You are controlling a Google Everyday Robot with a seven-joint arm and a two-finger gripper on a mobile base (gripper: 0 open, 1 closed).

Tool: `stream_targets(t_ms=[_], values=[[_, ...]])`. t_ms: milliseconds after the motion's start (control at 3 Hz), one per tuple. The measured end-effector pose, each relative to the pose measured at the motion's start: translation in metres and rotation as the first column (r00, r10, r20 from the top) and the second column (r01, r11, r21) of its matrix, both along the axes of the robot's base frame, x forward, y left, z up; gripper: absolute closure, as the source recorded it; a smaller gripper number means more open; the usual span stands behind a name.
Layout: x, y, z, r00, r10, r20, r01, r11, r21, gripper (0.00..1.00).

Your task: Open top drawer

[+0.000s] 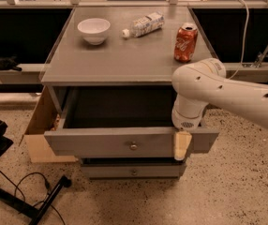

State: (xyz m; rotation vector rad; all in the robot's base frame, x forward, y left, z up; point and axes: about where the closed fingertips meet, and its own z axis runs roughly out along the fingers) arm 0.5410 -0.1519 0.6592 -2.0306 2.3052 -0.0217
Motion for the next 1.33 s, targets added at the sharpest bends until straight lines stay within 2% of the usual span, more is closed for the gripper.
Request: stream_targets(t_ms=[333,667,1000,1333], values=[[-0.038,0.006,-0.004,0.9948,-0.015,-0.101,0.015,1.0,-0.007,0.29],[-0.074,0.02,0.004,0.9785,-0.016,-0.206,0.015,1.0,-0.005,0.53],[-0.098,0.03,0.02,0.9598,-0.008,-0.281,0.001,1.0,-0.025,0.75],[-0.122,0.027,0.036,0.9287,-0.014,-0.371,-0.006,0.999,-0.053,1.0]])
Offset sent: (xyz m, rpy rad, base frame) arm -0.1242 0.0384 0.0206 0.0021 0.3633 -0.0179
